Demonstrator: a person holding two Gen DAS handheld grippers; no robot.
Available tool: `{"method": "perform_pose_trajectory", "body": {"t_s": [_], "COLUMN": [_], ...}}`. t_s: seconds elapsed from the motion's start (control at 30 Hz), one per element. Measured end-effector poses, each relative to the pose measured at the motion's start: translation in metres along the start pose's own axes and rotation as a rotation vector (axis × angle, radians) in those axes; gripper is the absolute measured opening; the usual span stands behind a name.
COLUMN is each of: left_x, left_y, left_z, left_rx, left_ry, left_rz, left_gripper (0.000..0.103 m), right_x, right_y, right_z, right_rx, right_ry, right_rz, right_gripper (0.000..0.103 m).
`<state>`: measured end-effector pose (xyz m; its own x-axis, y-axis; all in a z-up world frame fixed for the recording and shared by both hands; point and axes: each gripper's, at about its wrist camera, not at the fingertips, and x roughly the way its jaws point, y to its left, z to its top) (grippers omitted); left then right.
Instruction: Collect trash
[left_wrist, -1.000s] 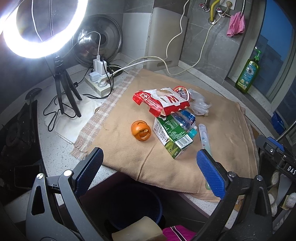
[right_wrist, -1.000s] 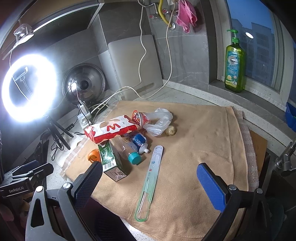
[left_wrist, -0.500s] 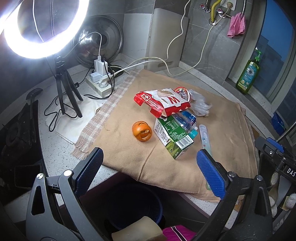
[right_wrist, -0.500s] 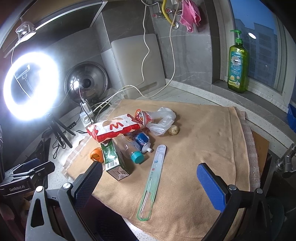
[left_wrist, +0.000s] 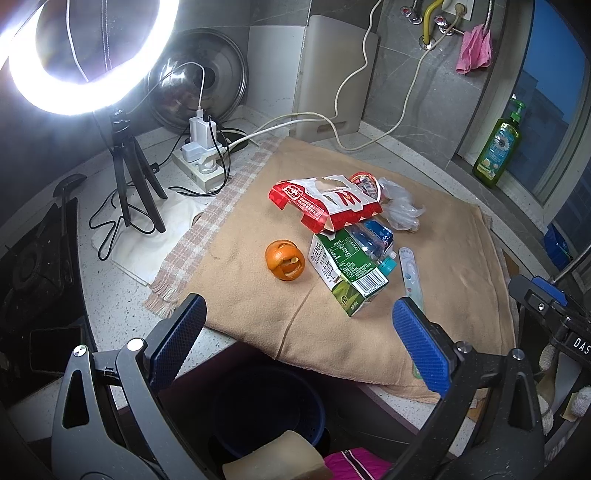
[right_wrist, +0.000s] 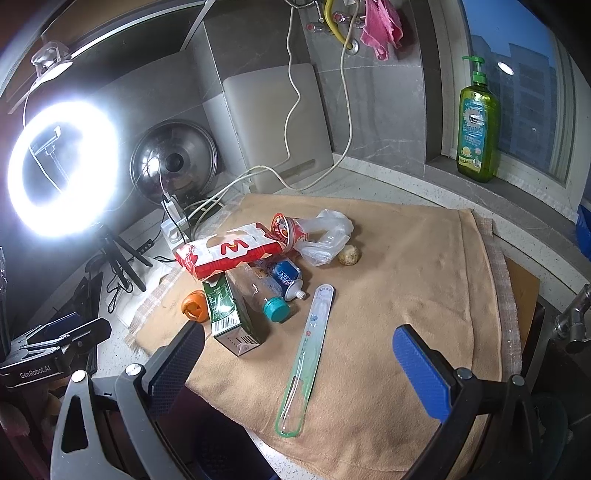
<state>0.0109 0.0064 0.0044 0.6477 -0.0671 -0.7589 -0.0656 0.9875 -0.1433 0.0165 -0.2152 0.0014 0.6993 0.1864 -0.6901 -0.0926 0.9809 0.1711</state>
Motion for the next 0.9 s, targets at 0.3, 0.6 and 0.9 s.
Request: {"method": "perform_pose_trajectory", "body": {"t_s": [0.3, 0.6, 0.9], "left_x": [0.002, 0.002, 0.017], "left_y": [0.005, 0.005, 0.009], "left_z": [-0.002, -0.002, 0.000], "left_rx": [-0.004, -0.003, 0.009], "left_ry": [0.004, 0.006, 0.040], "left_rz": [0.004, 0.001, 0.002], "left_gripper": [0.103, 0.103, 0.103], "right_x": [0.005, 0.010, 0.018], "right_y": [-0.004, -0.007, -0.009], "right_z": [-0.002, 0.000, -0.002], "right_rx": [0.021, 0.038, 0.042], "right_ry": [0.017, 0.033, 0.051], "right_rz": [0.015, 0.016, -0.003], "right_gripper": [0.102, 0.099, 0.096]}}
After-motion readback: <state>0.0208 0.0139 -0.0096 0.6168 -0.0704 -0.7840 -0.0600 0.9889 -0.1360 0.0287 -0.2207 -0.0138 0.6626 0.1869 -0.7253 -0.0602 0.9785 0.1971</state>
